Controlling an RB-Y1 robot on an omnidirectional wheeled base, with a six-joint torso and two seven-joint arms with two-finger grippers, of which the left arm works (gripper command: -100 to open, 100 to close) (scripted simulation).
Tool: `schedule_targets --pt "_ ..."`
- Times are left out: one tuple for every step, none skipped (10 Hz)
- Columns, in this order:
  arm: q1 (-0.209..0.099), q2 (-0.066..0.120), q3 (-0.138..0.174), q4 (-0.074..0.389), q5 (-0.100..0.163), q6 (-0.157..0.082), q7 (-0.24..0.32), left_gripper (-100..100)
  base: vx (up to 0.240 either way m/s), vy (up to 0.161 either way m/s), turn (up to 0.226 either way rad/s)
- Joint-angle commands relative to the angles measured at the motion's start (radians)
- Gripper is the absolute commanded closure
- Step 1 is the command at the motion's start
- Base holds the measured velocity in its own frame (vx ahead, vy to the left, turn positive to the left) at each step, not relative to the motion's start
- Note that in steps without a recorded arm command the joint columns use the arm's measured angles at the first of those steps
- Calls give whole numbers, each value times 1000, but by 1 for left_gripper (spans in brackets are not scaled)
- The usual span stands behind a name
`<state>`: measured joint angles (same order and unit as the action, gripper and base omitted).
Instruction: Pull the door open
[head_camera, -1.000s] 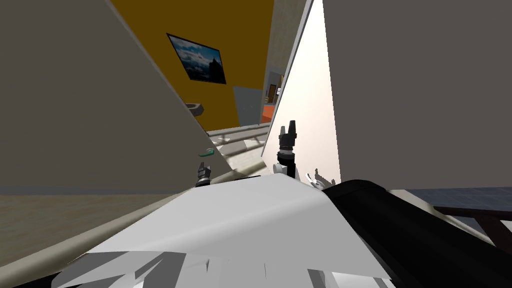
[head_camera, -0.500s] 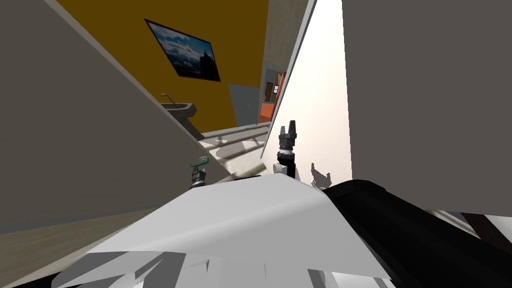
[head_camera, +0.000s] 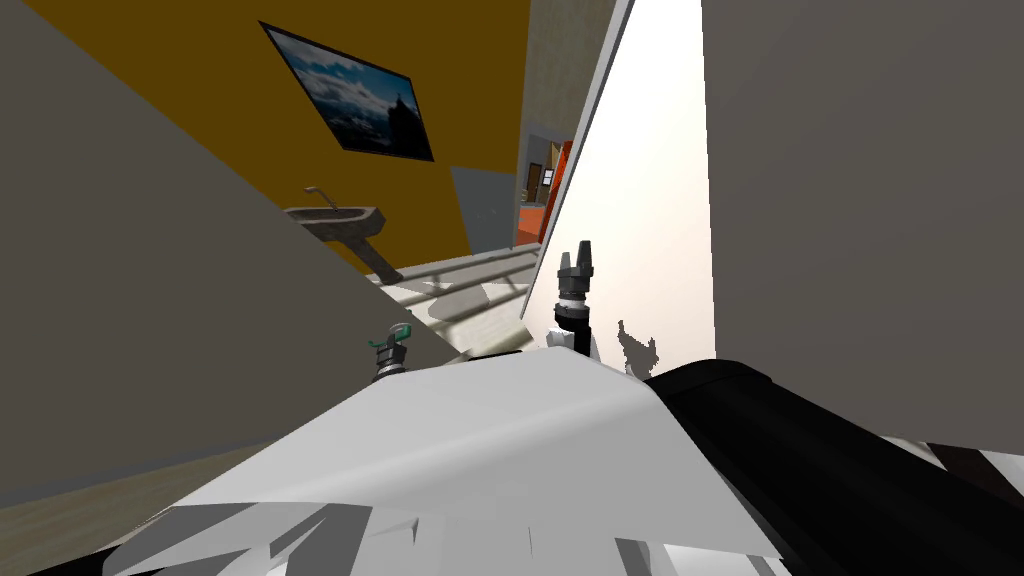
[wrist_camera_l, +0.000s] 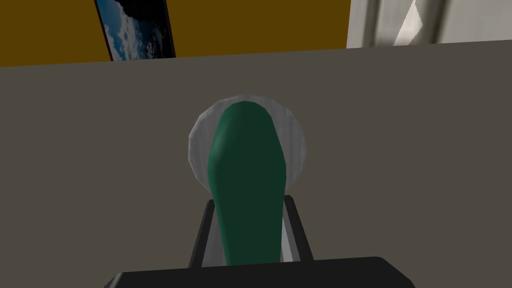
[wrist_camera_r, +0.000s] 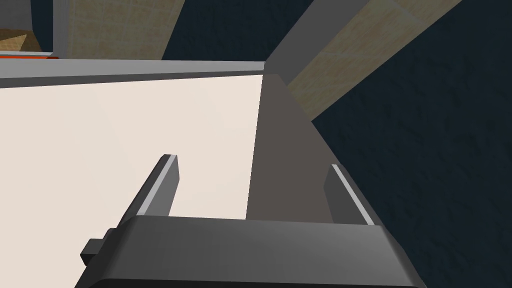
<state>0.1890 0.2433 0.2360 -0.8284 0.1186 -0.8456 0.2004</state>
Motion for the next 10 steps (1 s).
schedule_targets --pt "1 -1 0 1 0 1 0 100 -25 -2 -10" --pt "1 -1 0 1 0 1 0 100 -15 -2 -3" --pt "1 -1 0 1 0 1 0 100 -7 -2 1" --pt "1 -1 0 1 0 1 0 100 0 0 0" --pt "13 8 -16 -2 -9 -9 15 100 -100 18 -119" --pt "16 11 -20 -3 -11 -12 19 100 -175 33 -95" --pt "23 17 -28 -5 -16 -18 29 100 -193 22 -96" --pt "30 24 -38 -8 -21 -25 40 100 -219 49 -107" --pt "38 31 -47 -10 -26 -33 50 100 -214 38 -120" --pt "46 38 -57 -13 -32 -40 61 100 -185 1 -101"
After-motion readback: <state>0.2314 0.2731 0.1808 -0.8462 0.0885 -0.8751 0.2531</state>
